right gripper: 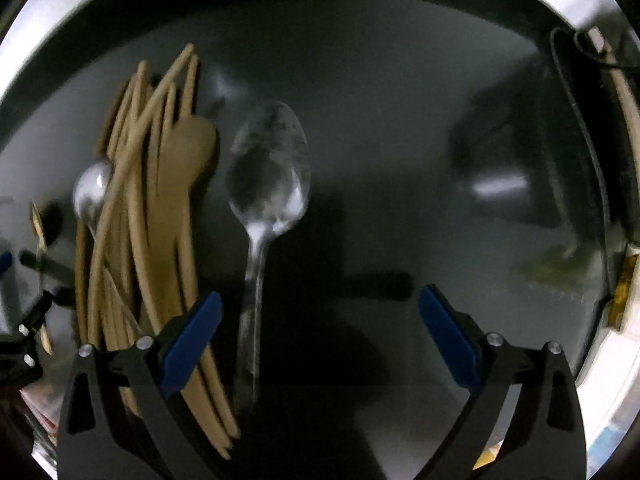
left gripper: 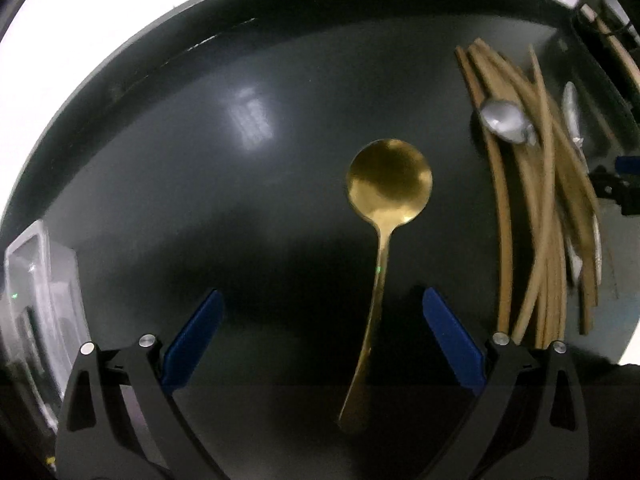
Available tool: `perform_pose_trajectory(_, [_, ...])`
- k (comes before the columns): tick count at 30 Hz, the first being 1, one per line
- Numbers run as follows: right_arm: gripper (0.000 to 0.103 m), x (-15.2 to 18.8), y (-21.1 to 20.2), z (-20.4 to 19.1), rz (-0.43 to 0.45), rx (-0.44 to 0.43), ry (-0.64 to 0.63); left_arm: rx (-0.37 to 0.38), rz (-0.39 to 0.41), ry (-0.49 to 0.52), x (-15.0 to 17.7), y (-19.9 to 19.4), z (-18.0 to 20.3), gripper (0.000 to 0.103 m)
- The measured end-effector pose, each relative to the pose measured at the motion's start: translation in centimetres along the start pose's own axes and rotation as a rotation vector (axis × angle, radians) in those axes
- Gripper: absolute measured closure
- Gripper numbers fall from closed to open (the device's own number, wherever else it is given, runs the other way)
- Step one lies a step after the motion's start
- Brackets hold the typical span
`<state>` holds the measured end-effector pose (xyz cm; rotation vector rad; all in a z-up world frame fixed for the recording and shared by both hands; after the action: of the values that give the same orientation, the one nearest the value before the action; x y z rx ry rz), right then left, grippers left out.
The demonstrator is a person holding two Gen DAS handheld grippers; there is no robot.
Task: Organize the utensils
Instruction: 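Grasp the gold spoon with the left tool while the right tool grasps a silver spoon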
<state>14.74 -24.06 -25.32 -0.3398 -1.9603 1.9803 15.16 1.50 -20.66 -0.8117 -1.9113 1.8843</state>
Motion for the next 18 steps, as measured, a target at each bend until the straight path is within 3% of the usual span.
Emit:
perform_pose_trajectory(6, [0.013,-1.5,0.2,-0.7,-0.052,-0.028,0.008,0.014,0.028,-0.011,-0.6,0.5,0.0,0.009])
perform_pose_trajectory(9, [0.018,-1.5,0.0,-1.1,-0.059,-0.025,0.006,0.01,0.046,0.006,-0.8,0.0,1.0,0.022])
perform_pose_trajectory(12, [0.026,-0.8,-0.3,-1.5,-0.071,-0.022,-0.004,0.007,0.061,0.017,-0.5,-0.7,2.1,0.051])
perform_pose_trajectory(14, [0.033,-0.6,-0.3,-2.0,-0.071,-0.021,-0.019,0.001,0.061,0.027,-1.0,-1.0,3.1,0.081])
perform_pose_trajectory(17, [0.046,-0.8,-0.4,-2.6,-0.072,-0.025,-0.035,-0.009,0.06,0.042,-1.3,-1.1,4.6,0.1])
perform_pose_trajectory(18, [0.057,-0.8,-0.6,-2.9,-0.064,-0.027,-0.044,-0.019,0.058,0.051,-1.4,-1.1,5.1,0.1])
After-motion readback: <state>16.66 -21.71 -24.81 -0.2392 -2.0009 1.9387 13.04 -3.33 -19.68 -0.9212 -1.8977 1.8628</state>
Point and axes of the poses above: each gripper's, at about its wrist camera, not at the fingertips, and y roughly the way its jaws point, z to its right, x to its underside, the point moved 2 cm from there along y, roughly the way its jaws point, and after that the axes turned 11 degrees about y, right-handed, at the moved point
